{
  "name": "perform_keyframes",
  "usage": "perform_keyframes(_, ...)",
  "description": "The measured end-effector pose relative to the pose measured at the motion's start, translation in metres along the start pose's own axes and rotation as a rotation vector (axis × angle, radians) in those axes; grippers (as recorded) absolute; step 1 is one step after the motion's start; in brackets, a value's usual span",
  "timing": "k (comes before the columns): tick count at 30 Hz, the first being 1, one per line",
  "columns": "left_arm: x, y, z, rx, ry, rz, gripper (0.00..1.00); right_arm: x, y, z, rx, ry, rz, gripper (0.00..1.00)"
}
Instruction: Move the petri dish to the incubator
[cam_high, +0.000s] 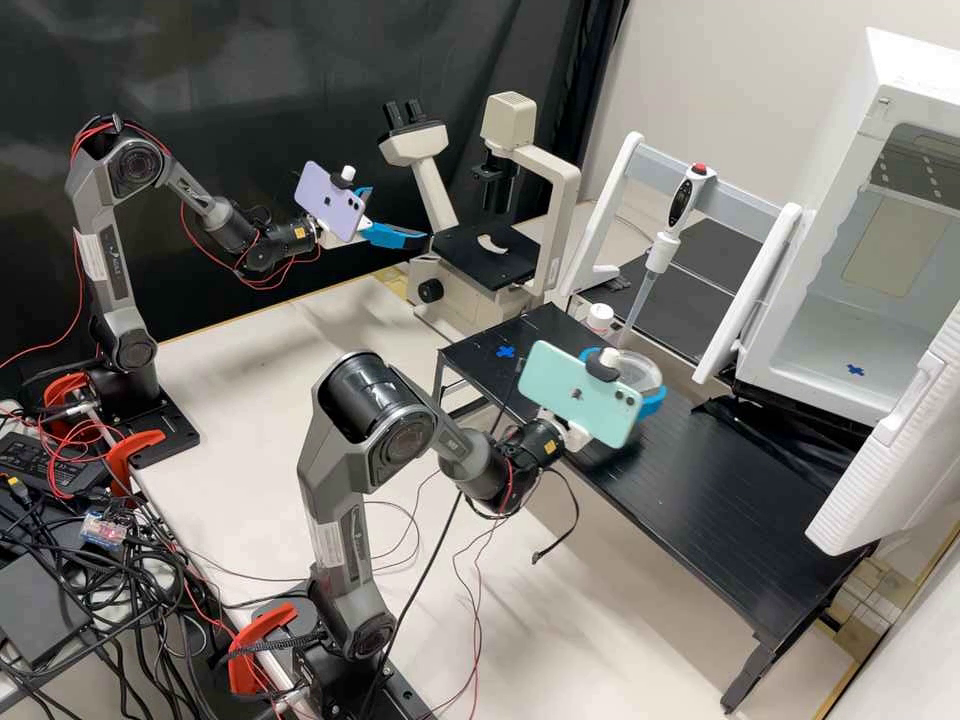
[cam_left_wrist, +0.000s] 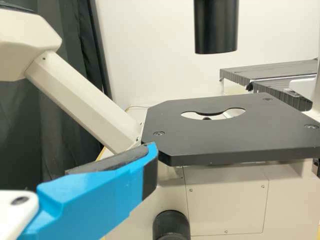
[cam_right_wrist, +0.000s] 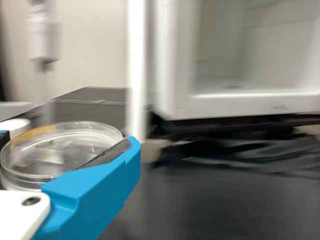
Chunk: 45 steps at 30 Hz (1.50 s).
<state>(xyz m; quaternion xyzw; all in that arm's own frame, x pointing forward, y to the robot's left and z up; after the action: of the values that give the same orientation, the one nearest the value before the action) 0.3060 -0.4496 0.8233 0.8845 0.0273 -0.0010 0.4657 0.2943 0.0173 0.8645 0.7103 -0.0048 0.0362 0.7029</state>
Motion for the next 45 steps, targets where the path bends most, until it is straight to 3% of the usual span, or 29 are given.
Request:
perform_keyframes(8,0.0,0.0,0.0,0.0,0.0,0.0,1.0,0.037,0.059,0.025,0.008,-0.076,0.149,0.0)
perform_keyframes(13,0.0,0.0,0.0,0.0,0.0,0.0,1.0,0.063,0.086,0.031,0.005,-0.121,0.185,0.0)
perform_keyframes(20,0.0,0.0,0.0,0.0,0.0,0.0,1.0,0.11,0.114,0.031,0.034,-0.171,0.212,0.0)
perform_keyframes(26,0.0,0.0,0.0,0.0,0.0,0.0,1.0,0.158,0.119,0.031,0.08,-0.217,0.204,0.0)
perform_keyframes(35,0.0,0.0,0.0,0.0,0.0,0.0,1.0,0.223,0.112,0.034,0.056,-0.301,0.147,0.0)
perform_keyframes(40,0.0,0.0,0.0,0.0,0.0,0.0,1.0,0.247,0.107,0.04,0.065,-0.304,0.12,0.0)
perform_keyframes(45,0.0,0.0,0.0,0.0,0.0,0.0,1.0,0.261,0.105,0.046,0.035,-0.289,0.128,0.0)
